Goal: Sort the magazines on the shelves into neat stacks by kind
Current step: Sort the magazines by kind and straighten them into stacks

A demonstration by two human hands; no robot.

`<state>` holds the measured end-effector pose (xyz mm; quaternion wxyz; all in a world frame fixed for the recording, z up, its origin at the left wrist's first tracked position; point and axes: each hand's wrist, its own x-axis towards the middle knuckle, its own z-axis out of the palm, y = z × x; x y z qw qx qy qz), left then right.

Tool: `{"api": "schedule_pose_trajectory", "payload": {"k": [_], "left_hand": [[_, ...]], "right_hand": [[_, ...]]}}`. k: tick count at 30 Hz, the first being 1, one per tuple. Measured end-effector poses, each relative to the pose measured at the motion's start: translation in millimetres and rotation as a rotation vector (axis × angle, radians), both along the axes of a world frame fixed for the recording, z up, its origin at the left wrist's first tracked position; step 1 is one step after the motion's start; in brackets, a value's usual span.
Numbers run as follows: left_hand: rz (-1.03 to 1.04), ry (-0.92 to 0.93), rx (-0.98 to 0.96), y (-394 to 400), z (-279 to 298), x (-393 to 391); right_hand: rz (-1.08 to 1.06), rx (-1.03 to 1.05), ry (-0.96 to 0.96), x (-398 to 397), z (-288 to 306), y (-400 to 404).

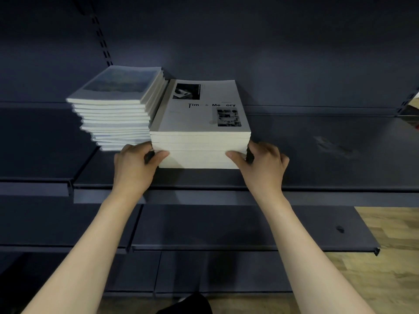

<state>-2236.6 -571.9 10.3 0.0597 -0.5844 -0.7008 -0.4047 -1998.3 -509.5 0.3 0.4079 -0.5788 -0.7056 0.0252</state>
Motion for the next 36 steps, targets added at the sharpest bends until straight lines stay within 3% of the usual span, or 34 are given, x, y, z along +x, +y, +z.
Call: {"api": "schedule_pose_trajectory", "payload": {"k": [12, 20, 28, 36], "left_hand": [[0.038, 0.228, 0.094, 0.5, -3.5, -4.9], [-0.037, -0.031, 0.02, 1.7, 4.1, -2.8], [-0.009, 0.12, 0.033, 1.2, 5.5, -4.2], [-0.029, 0.008, -0.191, 4.7, 5.5, -6.0]], "right_hand": [[0.016, 0.02, 0.011, -0.5, -1.3, 1.8], [0.003, -0.019, -0.083, 2.0, 1.4, 0.8], [0.016, 0.1, -0.017, -1.4, -3.9, 1.0], [0.081, -0.057, -0.028, 1.2, -6.9, -0.2]]}}
